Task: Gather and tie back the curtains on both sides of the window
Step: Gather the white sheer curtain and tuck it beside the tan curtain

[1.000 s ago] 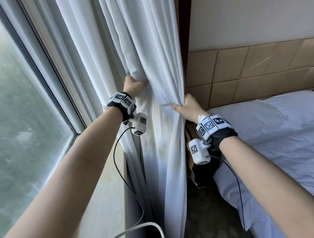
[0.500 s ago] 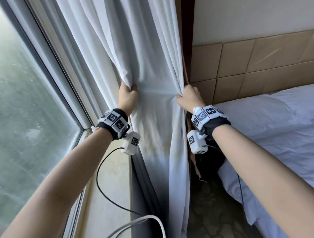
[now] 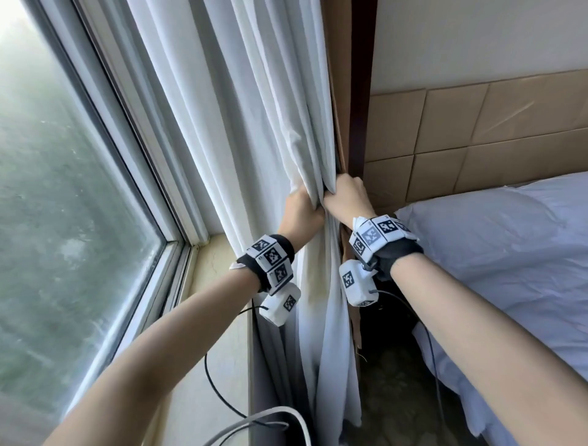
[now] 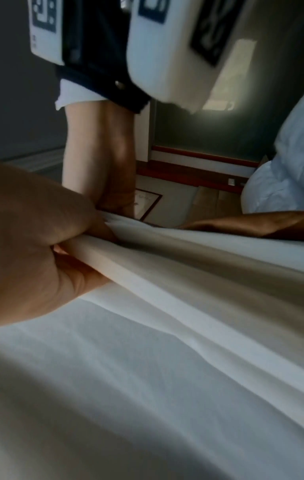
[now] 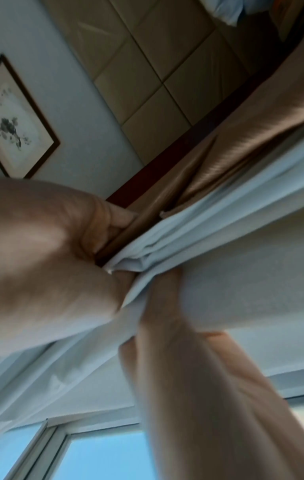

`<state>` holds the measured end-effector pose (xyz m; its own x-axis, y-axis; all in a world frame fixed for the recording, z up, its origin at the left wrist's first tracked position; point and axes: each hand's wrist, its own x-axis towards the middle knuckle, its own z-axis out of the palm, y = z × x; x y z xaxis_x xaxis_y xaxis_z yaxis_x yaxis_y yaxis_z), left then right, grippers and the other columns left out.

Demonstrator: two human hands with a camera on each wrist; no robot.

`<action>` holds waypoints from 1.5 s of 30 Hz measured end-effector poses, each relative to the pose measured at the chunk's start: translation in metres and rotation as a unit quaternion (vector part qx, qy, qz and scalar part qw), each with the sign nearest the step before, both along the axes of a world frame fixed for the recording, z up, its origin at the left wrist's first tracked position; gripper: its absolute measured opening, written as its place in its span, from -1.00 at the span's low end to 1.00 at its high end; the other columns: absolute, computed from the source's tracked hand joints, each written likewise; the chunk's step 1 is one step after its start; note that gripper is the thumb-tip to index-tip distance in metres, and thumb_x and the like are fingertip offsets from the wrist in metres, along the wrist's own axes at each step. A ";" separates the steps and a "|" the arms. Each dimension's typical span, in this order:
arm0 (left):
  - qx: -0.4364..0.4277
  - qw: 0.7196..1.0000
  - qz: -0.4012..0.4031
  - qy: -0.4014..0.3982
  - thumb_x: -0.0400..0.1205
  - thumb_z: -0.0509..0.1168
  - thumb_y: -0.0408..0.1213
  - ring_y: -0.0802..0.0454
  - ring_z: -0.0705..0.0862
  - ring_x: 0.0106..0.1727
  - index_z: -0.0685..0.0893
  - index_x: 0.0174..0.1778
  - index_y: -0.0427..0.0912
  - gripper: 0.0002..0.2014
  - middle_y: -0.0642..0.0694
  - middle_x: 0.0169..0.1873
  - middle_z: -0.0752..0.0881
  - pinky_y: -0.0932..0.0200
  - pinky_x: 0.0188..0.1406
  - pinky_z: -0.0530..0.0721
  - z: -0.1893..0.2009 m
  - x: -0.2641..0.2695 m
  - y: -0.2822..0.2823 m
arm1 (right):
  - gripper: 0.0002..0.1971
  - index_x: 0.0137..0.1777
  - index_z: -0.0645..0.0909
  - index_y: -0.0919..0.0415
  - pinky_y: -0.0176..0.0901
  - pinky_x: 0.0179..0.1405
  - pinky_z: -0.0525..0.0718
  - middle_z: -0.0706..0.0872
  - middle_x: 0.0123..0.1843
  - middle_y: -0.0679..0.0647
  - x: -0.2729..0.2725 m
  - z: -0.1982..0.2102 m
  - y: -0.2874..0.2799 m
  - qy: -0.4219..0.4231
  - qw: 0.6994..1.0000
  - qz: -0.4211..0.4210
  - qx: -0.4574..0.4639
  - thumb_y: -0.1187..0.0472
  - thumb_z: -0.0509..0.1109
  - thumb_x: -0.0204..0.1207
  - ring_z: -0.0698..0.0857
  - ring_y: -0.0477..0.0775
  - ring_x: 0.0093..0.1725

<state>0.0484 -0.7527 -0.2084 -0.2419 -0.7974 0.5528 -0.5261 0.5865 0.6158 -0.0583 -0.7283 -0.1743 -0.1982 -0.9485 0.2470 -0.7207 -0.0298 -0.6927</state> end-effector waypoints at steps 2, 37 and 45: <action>-0.012 0.999 -0.033 -0.042 0.47 0.18 -0.57 -0.31 0.66 0.11 0.55 0.30 -0.42 -0.57 -0.33 0.09 0.68 0.03 0.01 0.64 -0.014 -0.007 0.001 | -0.64 0.10 0.65 0.26 0.14 0.21 0.66 0.68 0.10 0.33 -0.007 0.001 0.002 -0.019 0.999 0.021 0.027 0.13 0.19 0.41 0.65 0.40 0.13; 0.184 0.969 0.011 0.162 0.25 0.31 -0.18 0.10 0.42 -0.33 0.51 -0.43 -0.05 -0.90 0.08 -0.42 0.59 0.16 -0.28 0.48 0.028 0.027 -0.110 | -0.75 0.12 0.48 0.24 0.06 0.24 0.58 0.57 0.25 0.31 -0.036 0.000 0.000 0.011 0.997 0.011 0.071 0.16 0.33 0.51 0.56 0.35 0.27; 0.118 0.987 0.078 0.073 0.62 0.30 -0.07 -0.03 0.38 -0.42 0.48 -0.44 -0.52 -0.46 -0.20 -0.50 0.44 0.11 -0.39 0.36 0.016 0.060 -0.095 | -0.68 0.25 0.48 0.36 0.07 0.29 0.48 0.50 0.30 0.43 -0.043 0.006 0.004 0.078 0.995 -0.051 0.043 0.26 0.21 0.53 0.48 0.48 0.33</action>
<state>0.1081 -0.8481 -0.1919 -0.0375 -0.9292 0.3676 -0.4937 0.3370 0.8017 -0.1009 -0.7247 -0.1685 -0.2596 -0.9444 0.2017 -0.8163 0.1030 -0.5683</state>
